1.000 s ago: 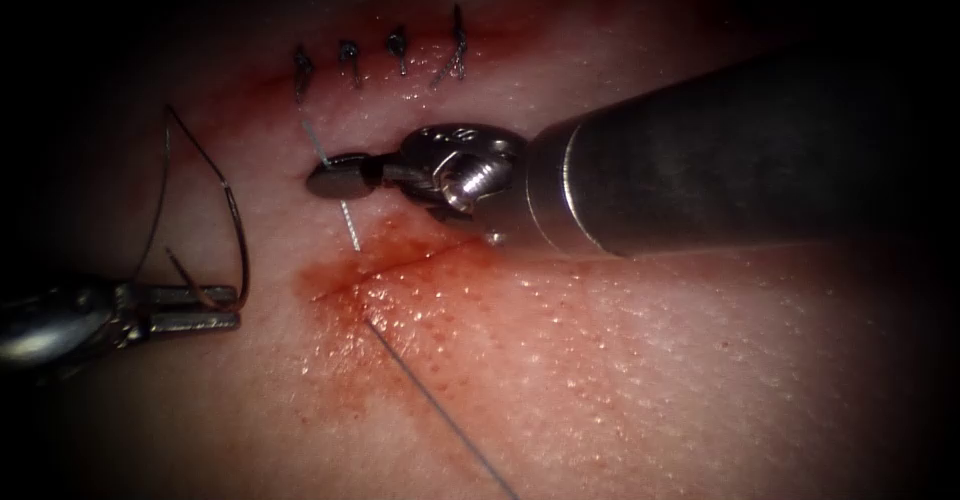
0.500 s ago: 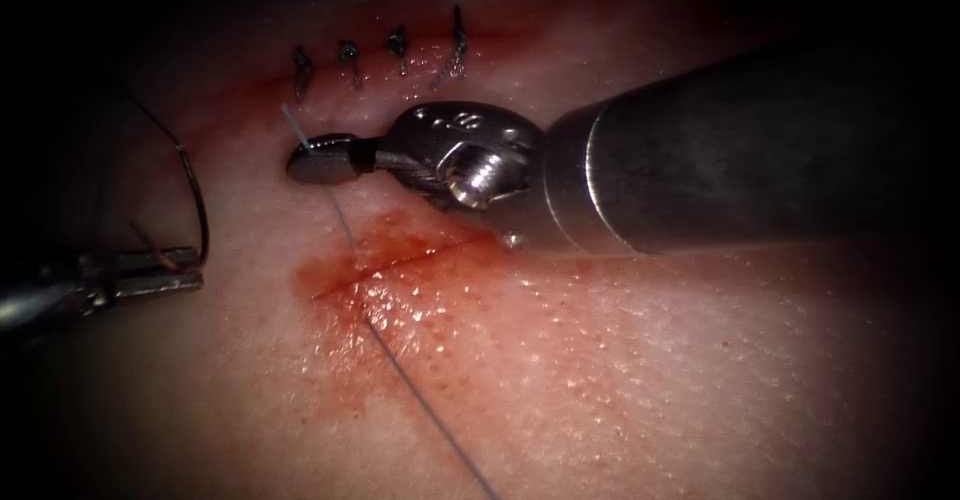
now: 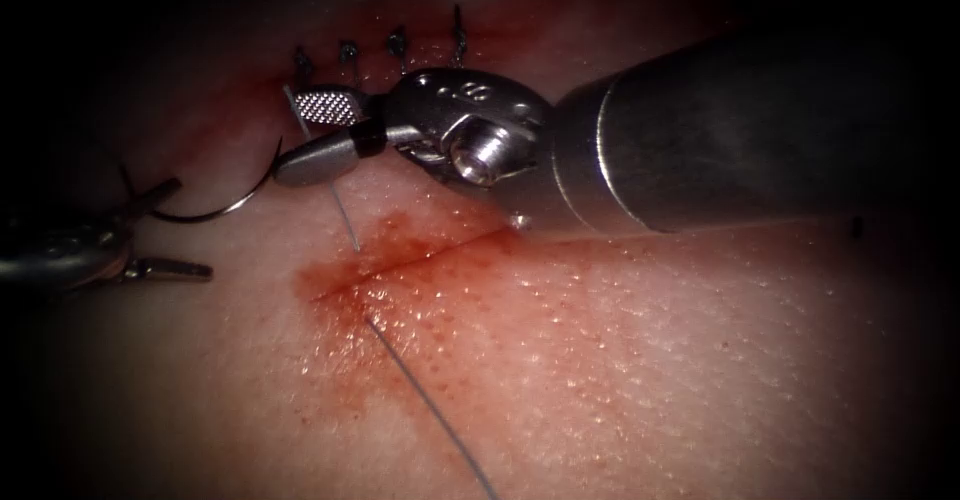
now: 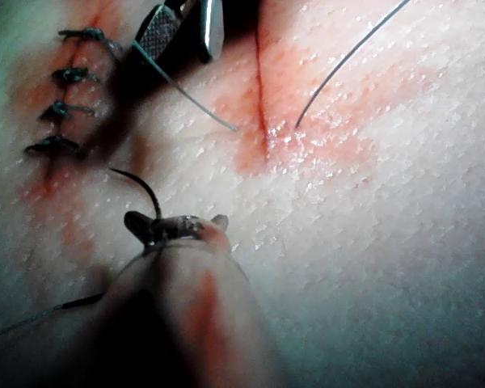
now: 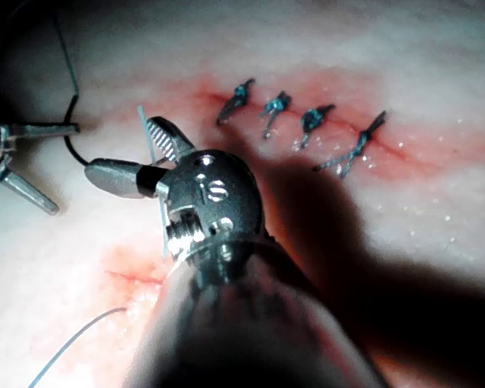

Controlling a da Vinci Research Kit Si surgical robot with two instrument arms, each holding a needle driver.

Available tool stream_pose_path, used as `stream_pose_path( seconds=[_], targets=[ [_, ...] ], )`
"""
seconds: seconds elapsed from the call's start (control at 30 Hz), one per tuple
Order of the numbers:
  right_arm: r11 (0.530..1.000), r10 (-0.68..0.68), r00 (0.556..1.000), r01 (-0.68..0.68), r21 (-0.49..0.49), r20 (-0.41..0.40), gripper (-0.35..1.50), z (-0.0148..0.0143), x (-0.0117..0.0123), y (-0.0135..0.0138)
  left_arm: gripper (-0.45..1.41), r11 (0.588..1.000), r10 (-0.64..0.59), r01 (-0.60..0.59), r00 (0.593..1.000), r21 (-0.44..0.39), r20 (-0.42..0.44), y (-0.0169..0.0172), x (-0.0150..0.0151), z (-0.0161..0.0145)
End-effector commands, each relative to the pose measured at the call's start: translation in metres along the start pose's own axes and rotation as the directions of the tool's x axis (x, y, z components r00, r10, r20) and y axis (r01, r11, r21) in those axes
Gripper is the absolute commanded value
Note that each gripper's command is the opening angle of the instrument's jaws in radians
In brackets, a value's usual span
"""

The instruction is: Wound Closure

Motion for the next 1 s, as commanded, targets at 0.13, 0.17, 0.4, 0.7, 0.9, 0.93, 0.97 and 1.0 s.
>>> stream_pose_path(
  seconds=[0.13, 0.17, 0.4, 0.7, 0.9, 0.93, 0.97, 1.0],
  targets=[
    [0.996, -0.093, 0.996, 0.093, 0.006, -0.003, 1.28, -0.0021, 0.0013, 0.0007, 1.03, 0.999, -0.043, 0.043, 0.999, 0.0, 0.018, 0.0008, 0.0014, -0.0014],
    [0.993, -0.118, 0.993, 0.118, 0.019, -0.001, 1.3, -0.0028, 0.0018, 0.0011, 0.99, 0.998, -0.058, 0.058, 0.998, 0.003, 0.005, 0.0009, 0.002, -0.0024],
    [0.981, -0.191, 0.978, 0.188, 0.036, 0.082, 1.48, -0.0055, 0.0024, 0.0021, 0.47, 0.997, 0.057, -0.062, 0.994, -0.05, -0.096, 0.0044, 0.0074, -0.0046],
    [0.967, -0.244, 0.963, 0.231, 0.108, 0.118, 1.28, -0.0128, 0.001, 0.0016, 0.46, 0.963, 0.245, -0.258, 0.958, -0.075, -0.145, 0.0146, 0.0168, -0.002],
    [0.967, -0.247, 0.961, 0.238, 0.087, 0.125, 1.3, -0.0172, 0.0002, 0.0013, 0.66, 0.944, 0.31, -0.328, 0.918, -0.034, -0.249, 0.0169, 0.0212, -0.0044],
    [0.968, -0.246, 0.961, 0.237, 0.08, 0.123, 1.3, -0.0175, 0.0, 0.0014, 0.67, 0.941, 0.32, -0.339, 0.911, -0.029, -0.26, 0.0172, 0.0218, -0.0045],
    [0.969, -0.245, 0.962, 0.237, 0.075, 0.122, 1.31, -0.0177, 0.0, 0.0014, 0.67, 0.939, 0.325, -0.344, 0.904, -0.022, -0.277, 0.0175, 0.0225, -0.0046],
    [0.97, -0.242, 0.962, 0.237, 0.058, 0.122, 1.35, -0.018, -0.0003, 0.0015, 0.64, 0.931, 0.344, -0.366, 0.887, -0.014, -0.309, 0.0182, 0.0238, -0.0048]
  ],
)
